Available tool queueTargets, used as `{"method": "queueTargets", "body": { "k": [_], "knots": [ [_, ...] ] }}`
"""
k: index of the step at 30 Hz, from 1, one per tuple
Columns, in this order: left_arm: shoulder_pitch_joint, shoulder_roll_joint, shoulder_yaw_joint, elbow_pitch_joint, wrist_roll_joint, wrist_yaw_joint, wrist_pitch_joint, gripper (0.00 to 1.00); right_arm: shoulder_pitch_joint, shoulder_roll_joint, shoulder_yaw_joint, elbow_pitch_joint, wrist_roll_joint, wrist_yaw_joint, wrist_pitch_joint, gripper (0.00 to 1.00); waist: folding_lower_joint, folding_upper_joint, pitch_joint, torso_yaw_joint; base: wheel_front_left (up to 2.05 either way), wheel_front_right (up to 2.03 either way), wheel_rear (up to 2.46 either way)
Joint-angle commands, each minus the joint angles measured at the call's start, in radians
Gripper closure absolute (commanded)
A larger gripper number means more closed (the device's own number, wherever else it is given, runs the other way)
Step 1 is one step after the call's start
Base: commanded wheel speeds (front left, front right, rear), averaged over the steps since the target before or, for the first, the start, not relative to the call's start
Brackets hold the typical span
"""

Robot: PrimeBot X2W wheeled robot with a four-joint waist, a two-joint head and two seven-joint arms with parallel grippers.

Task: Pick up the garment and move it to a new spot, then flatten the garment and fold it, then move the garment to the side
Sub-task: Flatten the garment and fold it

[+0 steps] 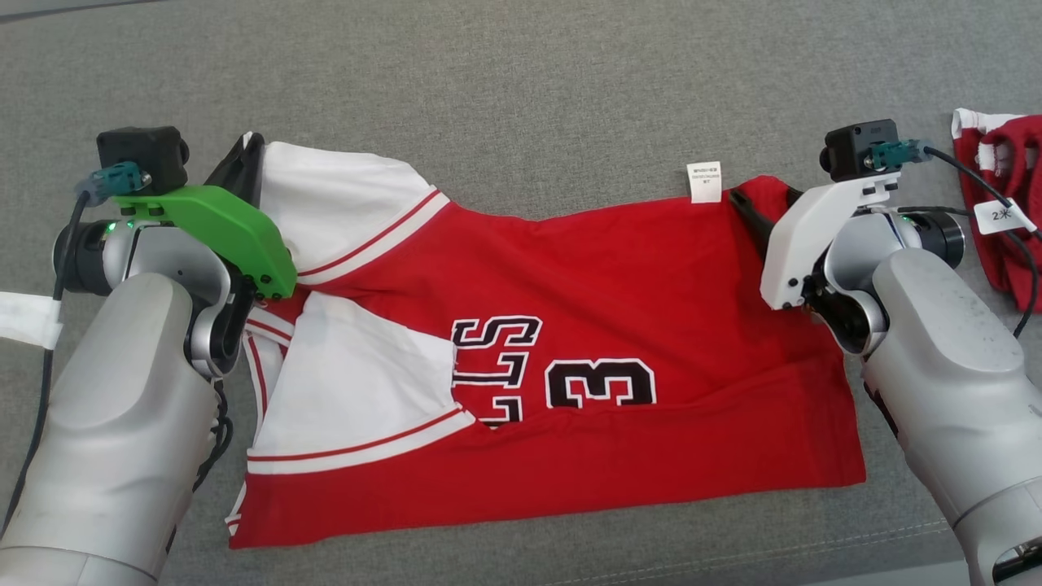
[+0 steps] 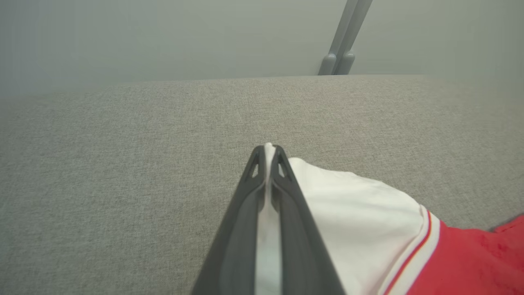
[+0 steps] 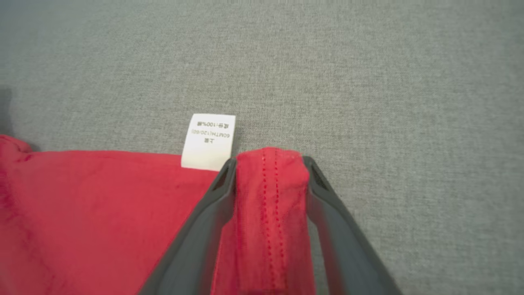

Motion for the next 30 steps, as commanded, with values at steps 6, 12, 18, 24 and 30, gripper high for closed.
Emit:
{"method": "queueTargets", "body": {
  "k": [6, 12, 18, 24, 30],
  "knots": [
    [0.026, 0.007, -0.009, -0.019, -0.01, 0.011, 0.011, 1.0, -0.035, 0.008, 0.004, 0.052, -0.01, 0.0, 0.014, 0.65, 0.0, 0.0, -0.007, 0.003, 0.0, 0.0, 0.0],
    [0.033, 0.014, -0.01, -0.034, -0.014, 0.019, 0.015, 1.0, -0.055, 0.011, 0.001, 0.075, -0.012, 0.0, -0.01, 1.0, 0.0, 0.0, -0.013, -0.001, 0.0, 0.0, 0.0],
    [0.043, 0.014, -0.005, -0.045, -0.024, 0.015, 0.002, 1.0, -0.054, 0.005, -0.02, 0.078, -0.006, 0.0, -0.08, 1.0, 0.0, 0.0, -0.031, -0.011, 0.0, 0.0, 0.0],
    [0.057, 0.005, 0.011, -0.066, -0.052, 0.005, -0.02, 1.0, -0.016, -0.007, -0.053, 0.069, 0.012, 0.0, -0.15, 1.0, 0.0, 0.0, -0.061, -0.019, 0.0, 0.0, 0.0],
    [0.096, 0.017, 0.012, -0.11, -0.073, -0.012, -0.028, 1.0, 0.058, -0.017, -0.051, 0.009, 0.044, 0.0, -0.195, 1.0, 0.0, 0.0, -0.094, -0.025, 0.0, 0.0, 0.0]
  ]
}}
